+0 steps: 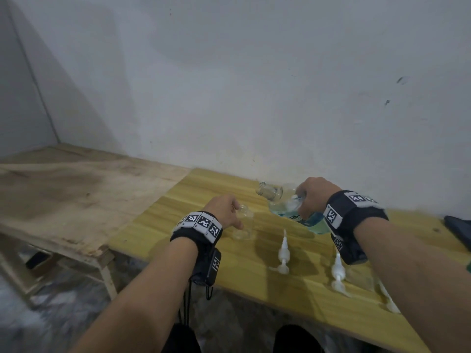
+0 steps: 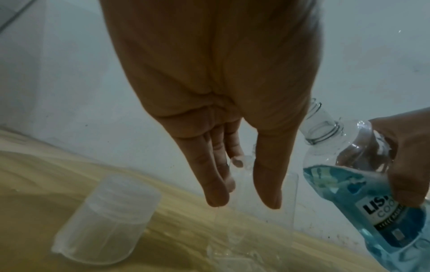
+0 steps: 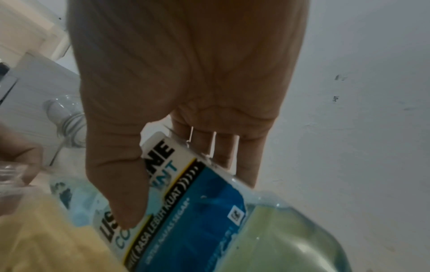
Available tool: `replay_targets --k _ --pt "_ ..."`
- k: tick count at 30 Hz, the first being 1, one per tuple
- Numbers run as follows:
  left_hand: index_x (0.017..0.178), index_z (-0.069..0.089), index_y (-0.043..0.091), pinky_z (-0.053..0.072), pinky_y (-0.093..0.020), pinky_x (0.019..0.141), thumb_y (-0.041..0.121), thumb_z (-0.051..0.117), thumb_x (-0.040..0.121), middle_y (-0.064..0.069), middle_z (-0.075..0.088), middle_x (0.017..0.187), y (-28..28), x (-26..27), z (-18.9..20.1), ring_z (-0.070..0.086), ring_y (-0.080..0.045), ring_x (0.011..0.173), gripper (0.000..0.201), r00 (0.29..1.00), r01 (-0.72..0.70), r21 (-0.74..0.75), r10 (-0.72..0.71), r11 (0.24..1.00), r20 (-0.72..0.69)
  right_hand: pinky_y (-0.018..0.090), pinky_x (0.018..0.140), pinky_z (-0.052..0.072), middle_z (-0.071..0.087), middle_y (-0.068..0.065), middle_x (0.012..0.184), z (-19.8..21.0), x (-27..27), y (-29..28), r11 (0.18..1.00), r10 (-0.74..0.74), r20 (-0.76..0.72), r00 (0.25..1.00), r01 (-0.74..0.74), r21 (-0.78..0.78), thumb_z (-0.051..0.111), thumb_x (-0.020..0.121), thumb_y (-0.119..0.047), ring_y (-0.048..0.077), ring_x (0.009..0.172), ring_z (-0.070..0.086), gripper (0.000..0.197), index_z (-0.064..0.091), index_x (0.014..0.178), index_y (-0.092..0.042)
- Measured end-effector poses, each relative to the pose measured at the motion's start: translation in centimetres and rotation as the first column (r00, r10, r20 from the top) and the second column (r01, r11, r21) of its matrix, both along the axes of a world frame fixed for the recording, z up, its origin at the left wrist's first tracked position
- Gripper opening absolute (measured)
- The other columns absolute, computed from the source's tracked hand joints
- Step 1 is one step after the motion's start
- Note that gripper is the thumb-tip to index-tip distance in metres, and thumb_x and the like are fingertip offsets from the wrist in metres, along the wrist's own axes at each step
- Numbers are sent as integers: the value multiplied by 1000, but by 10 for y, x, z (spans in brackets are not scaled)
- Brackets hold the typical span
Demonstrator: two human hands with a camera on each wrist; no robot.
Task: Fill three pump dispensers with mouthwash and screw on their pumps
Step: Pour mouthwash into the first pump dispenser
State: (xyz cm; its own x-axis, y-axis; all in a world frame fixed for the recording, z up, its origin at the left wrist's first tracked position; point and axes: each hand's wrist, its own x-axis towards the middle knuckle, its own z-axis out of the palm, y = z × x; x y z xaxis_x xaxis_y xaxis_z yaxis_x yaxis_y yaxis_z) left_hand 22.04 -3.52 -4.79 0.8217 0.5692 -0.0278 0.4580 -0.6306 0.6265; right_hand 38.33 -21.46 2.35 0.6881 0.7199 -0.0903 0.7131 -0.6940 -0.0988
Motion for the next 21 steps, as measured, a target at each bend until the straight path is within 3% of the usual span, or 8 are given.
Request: replay_targets --k 3,7,9,13,19,21 --pt "95 58 19 45 -26 70 18 90 63 3 60 90 0 0 -2 57 -14 80 45 1000 -2 -9 2 1000 30 24 52 41 51 -3 61 -4 0 3 999 0 20 1000 1 -34 78 60 -12 20 56 51 33 46 55 -22" --pt "96 58 20 45 -26 70 18 90 63 5 59 90 -1 2 -3 58 -15 82 46 1000 3 -12 -3 1000 21 26 52 39 51 3 61 -7 0 7 998 21 59 998 -17 -67 73 56 -12 22 54 44 24 50 58 -15" --pt "98 59 20 43 -25 69 19 90 64 7 57 88 -2 2 -3 57 -13 82 46 1000 3 -15 -3 1000 20 26 53 45 61 4 71 -8 -1 8 996 31 85 996 -24 -87 74 59 -14 22 60 55 18 58 67 -16" --pt "101 60 19 42 -24 70 19 89 65 7 58 90 -2 0 -3 57 -13 85 47 1000 4 -18 -4 1000 17 29 61 51 65 0 87 -9 -4 10 991 70 117 991 -56 -118 75 65 -18 24 78 65 28 66 91 -25" --pt "98 60 20 38 -19 58 19 89 66 10 57 87 -2 -2 -3 57 -12 83 43 1000 5 -32 -4 999 31 28 60 50 66 -1 87 -12 -7 13 988 75 150 986 -53 -145 75 66 -23 23 76 65 32 70 98 -25" --pt "98 59 19 39 -20 59 19 89 66 8 59 88 -2 -2 -3 58 -13 84 44 1000 4 -37 -3 999 30 28 60 49 65 -2 86 -12 -7 13 988 80 165 983 -56 -145 74 67 -24 22 76 64 31 70 98 -26"
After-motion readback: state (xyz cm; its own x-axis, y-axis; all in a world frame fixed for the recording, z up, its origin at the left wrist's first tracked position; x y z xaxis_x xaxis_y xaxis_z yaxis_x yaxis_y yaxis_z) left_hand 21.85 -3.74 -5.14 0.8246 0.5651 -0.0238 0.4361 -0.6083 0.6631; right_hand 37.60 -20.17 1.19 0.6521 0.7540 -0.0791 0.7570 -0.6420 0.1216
